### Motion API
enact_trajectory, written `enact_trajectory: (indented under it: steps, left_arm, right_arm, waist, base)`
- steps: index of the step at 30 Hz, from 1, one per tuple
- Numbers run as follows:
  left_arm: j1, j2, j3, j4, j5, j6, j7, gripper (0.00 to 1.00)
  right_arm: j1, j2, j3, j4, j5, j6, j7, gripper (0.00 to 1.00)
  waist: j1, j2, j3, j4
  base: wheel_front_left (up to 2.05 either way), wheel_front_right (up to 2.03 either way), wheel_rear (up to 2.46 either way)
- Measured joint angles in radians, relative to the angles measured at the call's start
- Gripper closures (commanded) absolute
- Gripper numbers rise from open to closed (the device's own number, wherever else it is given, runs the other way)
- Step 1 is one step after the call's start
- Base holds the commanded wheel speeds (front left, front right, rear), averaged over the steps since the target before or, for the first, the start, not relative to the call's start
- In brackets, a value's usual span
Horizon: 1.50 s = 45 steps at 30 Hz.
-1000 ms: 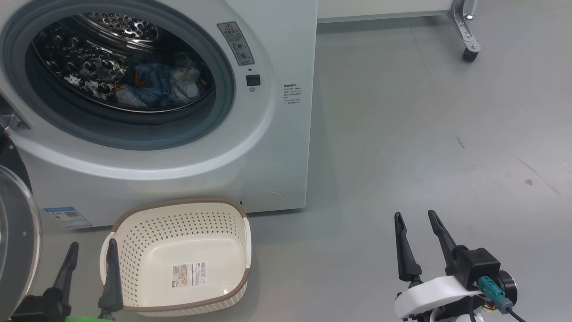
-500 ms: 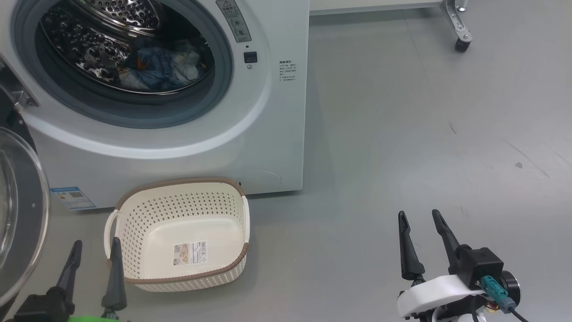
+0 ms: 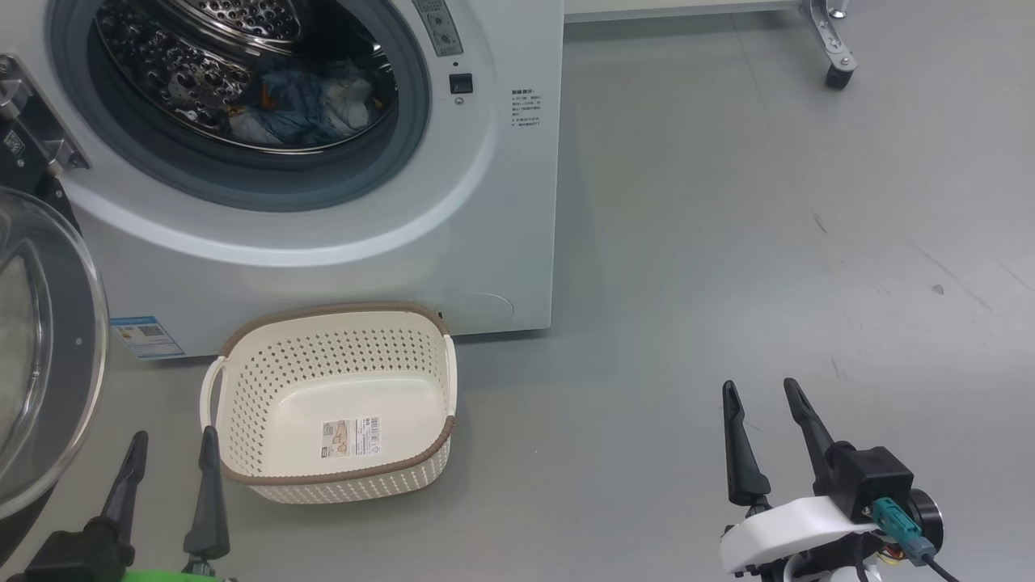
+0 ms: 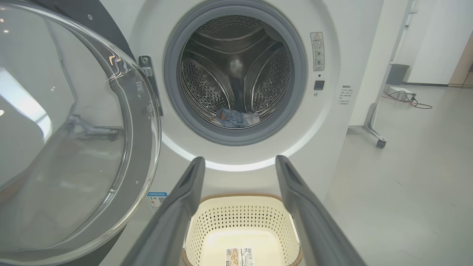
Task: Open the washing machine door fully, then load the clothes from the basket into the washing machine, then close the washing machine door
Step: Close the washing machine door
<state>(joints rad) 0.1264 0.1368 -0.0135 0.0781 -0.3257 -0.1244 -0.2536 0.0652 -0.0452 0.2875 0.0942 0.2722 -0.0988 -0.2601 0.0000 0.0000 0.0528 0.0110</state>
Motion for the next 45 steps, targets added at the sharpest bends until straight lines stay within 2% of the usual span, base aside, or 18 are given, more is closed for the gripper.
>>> enact_trajectory:
  steps: [23, 33, 45]
  left_arm:
    - [0.000, -0.019, -0.019, 0.009, 0.000, 0.000, 0.000, 0.00]
    - [-0.002, -0.027, -0.016, 0.042, 0.000, 0.000, 0.000, 0.00]
    - [-0.002, -0.034, -0.002, 0.072, 0.000, 0.000, 0.000, 0.00]
  right_arm:
    - [0.009, 0.000, -0.022, 0.000, -0.003, 0.009, 0.000, 0.00]
    - [0.011, 0.001, -0.038, 0.001, -0.015, 0.011, 0.000, 0.00]
    - [0.010, 0.001, -0.017, 0.011, -0.018, 0.028, 0.000, 0.00]
  waist:
    - [0.0000, 0.0000, -0.016, 0.038]
    - [0.0000, 0.0000, -0.018, 0.117]
    - [0.0000, 0.0000, -0.021, 0.235]
  base:
    - [-0.03, 0.03, 0.00]
    - [0.00, 0.00, 0.00]
    - [0.00, 0.00, 0.00]
